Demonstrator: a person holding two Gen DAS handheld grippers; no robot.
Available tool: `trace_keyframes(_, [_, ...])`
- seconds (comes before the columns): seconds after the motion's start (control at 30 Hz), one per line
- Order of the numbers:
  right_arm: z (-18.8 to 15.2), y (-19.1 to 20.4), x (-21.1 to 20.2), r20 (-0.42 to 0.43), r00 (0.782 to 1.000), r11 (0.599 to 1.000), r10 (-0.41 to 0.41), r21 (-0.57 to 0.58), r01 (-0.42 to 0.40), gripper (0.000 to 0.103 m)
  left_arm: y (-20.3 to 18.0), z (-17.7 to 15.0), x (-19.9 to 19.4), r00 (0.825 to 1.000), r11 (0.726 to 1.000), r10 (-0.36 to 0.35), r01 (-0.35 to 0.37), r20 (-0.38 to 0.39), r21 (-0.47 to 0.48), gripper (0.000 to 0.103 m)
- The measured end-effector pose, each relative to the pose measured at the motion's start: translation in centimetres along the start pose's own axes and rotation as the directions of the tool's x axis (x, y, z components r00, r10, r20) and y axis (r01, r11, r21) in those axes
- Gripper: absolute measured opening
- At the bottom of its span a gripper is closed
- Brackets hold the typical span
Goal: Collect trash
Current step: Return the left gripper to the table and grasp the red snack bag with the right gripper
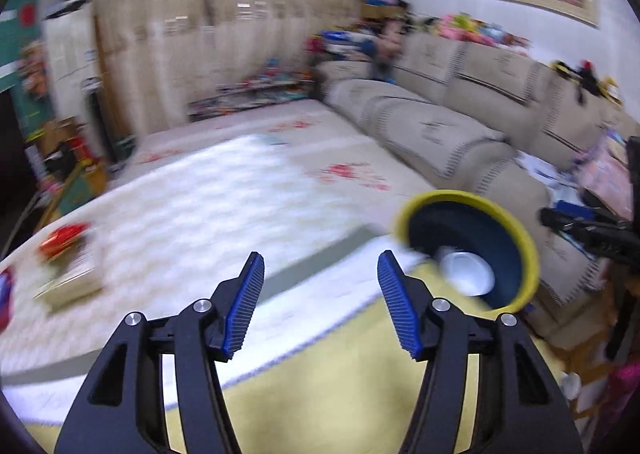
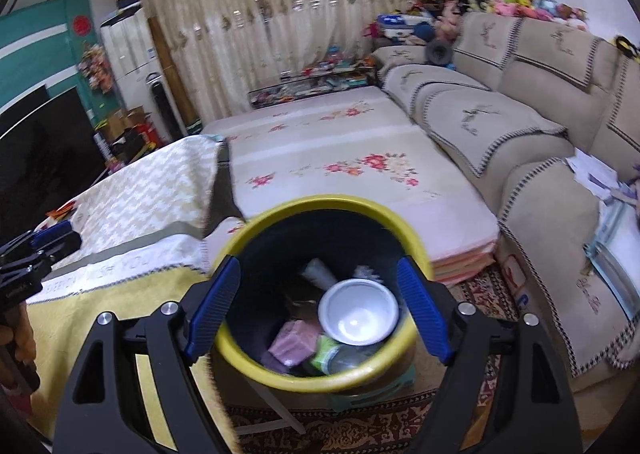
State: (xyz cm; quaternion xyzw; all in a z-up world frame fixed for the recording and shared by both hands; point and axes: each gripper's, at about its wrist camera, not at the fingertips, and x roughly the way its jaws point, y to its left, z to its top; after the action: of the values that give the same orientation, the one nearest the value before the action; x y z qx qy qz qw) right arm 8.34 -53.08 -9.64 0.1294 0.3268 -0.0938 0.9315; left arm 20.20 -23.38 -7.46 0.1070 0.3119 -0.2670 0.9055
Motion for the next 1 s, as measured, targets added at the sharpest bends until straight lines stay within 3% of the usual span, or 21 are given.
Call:
trace_keyframes(0.17, [1.3,4.8,1.4,-0.02,0.997,0.994,0.079,-0.077,-0.08,0.077,9.7,-2.7,-3.2,0.984,0.974,0.181,-0.178,0.008,-0.142,0.06])
trace_keyframes(0.23, [2.0,7.1,2.0,-0.032,0.994,0.987,0.109,-0.114,-0.112,0.077,13.8,-4.0,-4.6,0.963,0.945,0.269,-0.262,0.01,-0.195,0.061])
trace_keyframes(0.43, [4.1,16.3,3.3,-0.067,0.975,0.939,0.211,-0.263,-0.221,0.077,23.2,-7.6,-6.9,0.9,0.85,0.435,-0.424,-0.038,-0.312,0.063])
trace_keyframes(0.63, [5.2,27.0,5.7,-0.139,0.937,0.847,0.321,-0.399,-0.35,0.077,27.2,-11.0,-7.3,0.886,0.803,0.459,-0.444,-0.064,-0.397,0.064])
trace_keyframes(0.7, [4.8,31.2,7.0,-0.175,0.919,0.797,0.354,-0.458,-0.394,0.077,27.4,-11.2,-7.2,0.894,0.806,0.444,-0.428,-0.061,-0.409,0.066])
trace_keyframes(0.87, [3.6,38.4,10.1,-0.217,0.896,0.708,0.387,-0.553,-0.439,0.075,26.7,-10.9,-7.5,0.894,0.807,0.447,-0.421,-0.038,-0.415,0.073])
trace_keyframes(1.0, [3.5,43.1,12.3,-0.225,0.886,0.666,0.404,-0.591,-0.454,0.066,25.2,-10.4,-7.8,0.891,0.817,0.453,-0.428,-0.028,-0.387,0.074])
